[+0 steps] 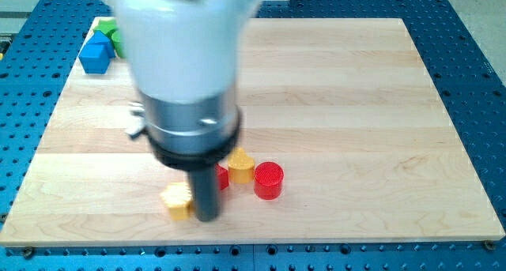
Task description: Move the red star into the heart
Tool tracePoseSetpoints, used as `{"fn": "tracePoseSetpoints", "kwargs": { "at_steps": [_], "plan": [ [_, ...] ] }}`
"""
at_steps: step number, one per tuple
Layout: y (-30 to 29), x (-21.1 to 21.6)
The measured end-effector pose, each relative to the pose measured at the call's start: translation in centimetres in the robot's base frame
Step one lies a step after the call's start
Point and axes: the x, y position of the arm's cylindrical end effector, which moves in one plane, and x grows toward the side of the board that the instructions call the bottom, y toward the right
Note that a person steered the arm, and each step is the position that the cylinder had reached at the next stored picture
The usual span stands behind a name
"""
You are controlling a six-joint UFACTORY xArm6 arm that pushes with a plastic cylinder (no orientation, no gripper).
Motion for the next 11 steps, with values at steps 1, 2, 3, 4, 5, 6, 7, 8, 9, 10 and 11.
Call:
{"fn": "tracePoseSetpoints", "kwargs": {
  "at_steps": [1,2,3,4,5,6,7,8,9,10,11],
  "plan": [
    [-0.7,-4.0],
    [3.0,-5.2],
    [1.7,-5.1],
    [2.0,-3.9],
    [5.8,-7.1],
    [5.9,-9.1],
    [9.9,-11.4],
    [14.3,-14.4],
    [18.0,-8.6],
    [17.2,-5.0],
    [19.5,-2.0]
  ]
}}
